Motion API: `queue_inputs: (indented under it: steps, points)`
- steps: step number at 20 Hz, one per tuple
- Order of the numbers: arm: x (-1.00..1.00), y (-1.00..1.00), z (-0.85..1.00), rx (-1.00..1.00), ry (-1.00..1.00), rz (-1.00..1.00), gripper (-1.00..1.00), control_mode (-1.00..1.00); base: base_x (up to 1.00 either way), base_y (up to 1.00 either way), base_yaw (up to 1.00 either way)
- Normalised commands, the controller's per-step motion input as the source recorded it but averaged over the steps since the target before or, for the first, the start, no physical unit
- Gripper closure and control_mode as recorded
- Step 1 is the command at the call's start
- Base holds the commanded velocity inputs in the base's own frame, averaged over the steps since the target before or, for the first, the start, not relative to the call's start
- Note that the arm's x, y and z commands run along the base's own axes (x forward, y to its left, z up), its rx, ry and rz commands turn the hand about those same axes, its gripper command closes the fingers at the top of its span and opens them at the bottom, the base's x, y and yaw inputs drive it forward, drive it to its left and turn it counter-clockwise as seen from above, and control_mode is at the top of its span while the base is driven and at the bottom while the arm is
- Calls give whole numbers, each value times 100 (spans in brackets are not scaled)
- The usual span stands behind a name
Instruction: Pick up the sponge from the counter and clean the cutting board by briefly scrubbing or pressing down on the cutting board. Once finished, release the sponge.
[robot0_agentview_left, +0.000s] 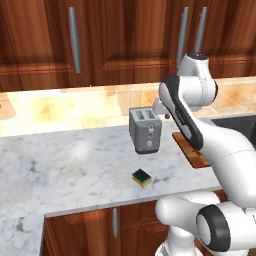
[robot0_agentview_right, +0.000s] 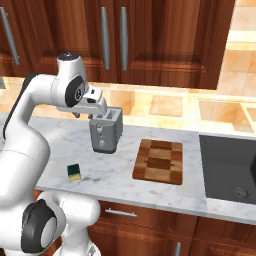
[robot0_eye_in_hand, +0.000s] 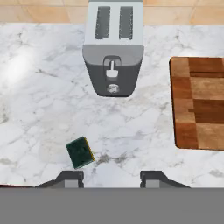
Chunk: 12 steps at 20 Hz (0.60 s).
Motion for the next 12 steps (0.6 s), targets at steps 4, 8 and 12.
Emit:
queue_inputs:
  steps: [4,8,12]
  points:
    - [-33,7,-7,-1,-3,0,-100,-100,0,0,0]
    - [-61,47,-58,-3,2,4,-100,-100,0,0,0]
    - [-41,53,-71,0,17,6,-100,-100,0,0,0]
